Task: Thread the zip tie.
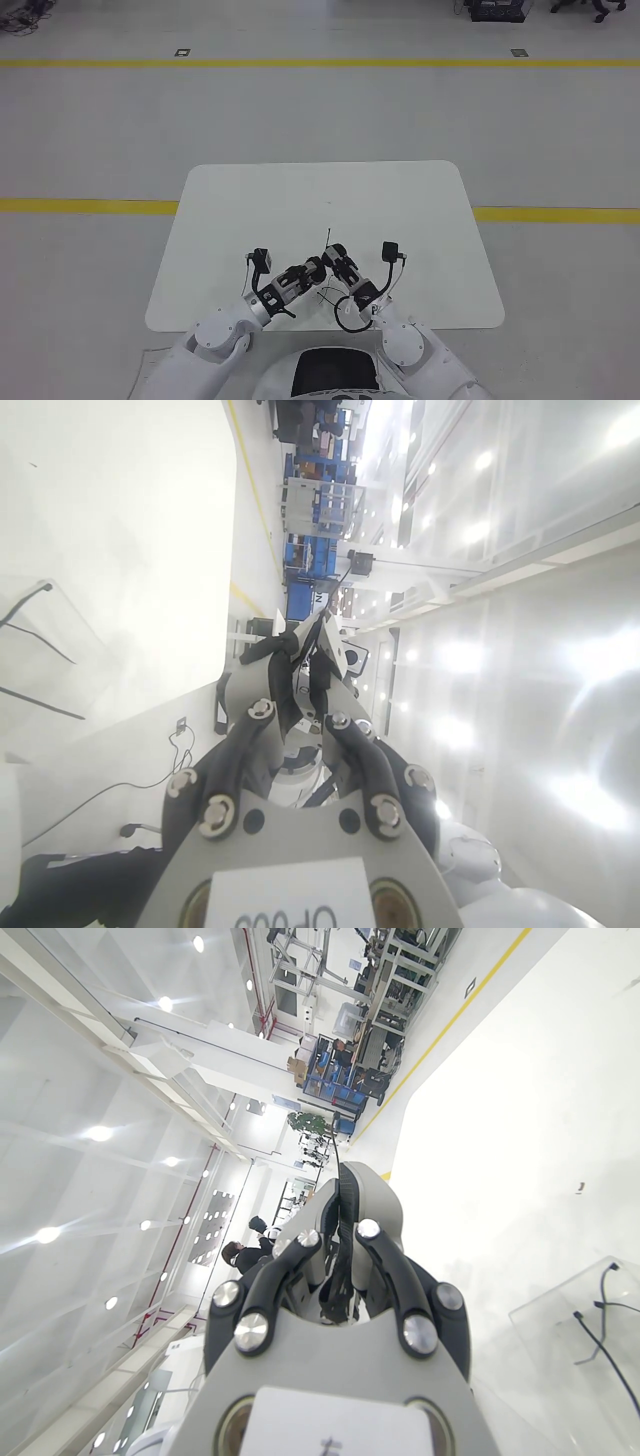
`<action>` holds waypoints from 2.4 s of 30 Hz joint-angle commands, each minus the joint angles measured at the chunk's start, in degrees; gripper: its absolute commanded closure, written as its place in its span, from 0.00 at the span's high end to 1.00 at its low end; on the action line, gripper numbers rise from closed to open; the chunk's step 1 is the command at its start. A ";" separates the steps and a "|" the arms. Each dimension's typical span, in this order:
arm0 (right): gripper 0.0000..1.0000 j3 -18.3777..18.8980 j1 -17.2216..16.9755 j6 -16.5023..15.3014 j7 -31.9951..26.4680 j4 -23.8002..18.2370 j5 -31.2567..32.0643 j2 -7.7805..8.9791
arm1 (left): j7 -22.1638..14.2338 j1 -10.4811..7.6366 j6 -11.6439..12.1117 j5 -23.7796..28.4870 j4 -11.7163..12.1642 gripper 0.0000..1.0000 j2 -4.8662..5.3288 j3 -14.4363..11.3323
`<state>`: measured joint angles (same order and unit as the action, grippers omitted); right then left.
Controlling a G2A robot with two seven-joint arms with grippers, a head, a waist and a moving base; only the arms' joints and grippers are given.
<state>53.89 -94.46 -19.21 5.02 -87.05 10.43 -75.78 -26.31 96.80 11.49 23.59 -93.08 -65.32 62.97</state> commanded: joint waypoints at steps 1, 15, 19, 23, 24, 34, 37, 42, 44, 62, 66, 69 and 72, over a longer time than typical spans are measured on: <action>0.00 0.04 -0.04 0.01 -0.07 -0.02 0.10 -0.02 | -0.05 0.01 0.07 0.04 -0.03 0.10 0.05 -0.07; 0.89 0.32 -0.48 -0.27 -0.70 -0.32 0.07 -0.18 | -0.22 -0.02 0.42 0.36 0.08 0.00 0.42 -0.18; 1.00 0.66 -0.70 -0.27 -1.29 -0.70 -0.13 -0.11 | -0.37 0.10 0.65 0.67 -0.14 0.00 0.63 0.46; 1.00 1.27 -1.09 -0.27 -1.66 -1.21 -0.17 0.04 | -0.99 0.38 0.82 1.28 -0.44 0.00 0.91 1.40; 1.00 1.52 -1.24 -0.27 -1.76 -1.41 -0.19 0.10 | -1.32 0.49 0.85 1.61 -0.49 0.00 1.01 1.73; 1.00 5.97 -2.10 -0.27 -14.64 -4.55 -2.88 1.95 | -7.08 0.56 -0.31 3.02 -0.07 0.00 2.24 6.01; 1.00 6.16 -2.05 -0.27 -15.52 -4.54 -3.12 2.04 | -9.19 0.23 0.14 2.07 0.22 0.00 2.65 7.23; 1.00 6.16 -2.05 -0.27 -15.52 -4.54 -3.12 2.04 | -9.19 0.23 0.14 2.07 0.22 0.00 2.65 7.23; 1.00 6.16 -2.05 -0.27 -15.52 -4.54 -3.12 2.04 | -9.19 0.23 0.14 2.07 0.22 0.00 2.65 7.23; 1.00 17.47 1.00 -0.27 -59.05 -0.52 -21.77 6.09 | -40.49 -3.91 -5.30 4.88 9.12 0.00 5.75 12.19; 1.00 17.47 1.00 -0.27 -59.05 -0.52 -21.77 6.09 | -39.43 -4.08 -4.57 3.38 8.97 0.00 5.78 12.04; 1.00 17.47 1.00 -0.27 -59.05 -0.52 -21.77 6.09 | -39.43 -4.08 -4.57 3.38 8.97 0.00 5.78 12.04; 1.00 16.30 1.95 0.00 -64.37 1.21 -26.18 6.12 | -38.79 -4.82 -5.08 2.12 8.69 0.00 5.81 10.93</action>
<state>70.77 -93.22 -19.45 -55.08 -87.34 -12.34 -69.71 -64.58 92.39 7.13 25.50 -84.61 -59.52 74.44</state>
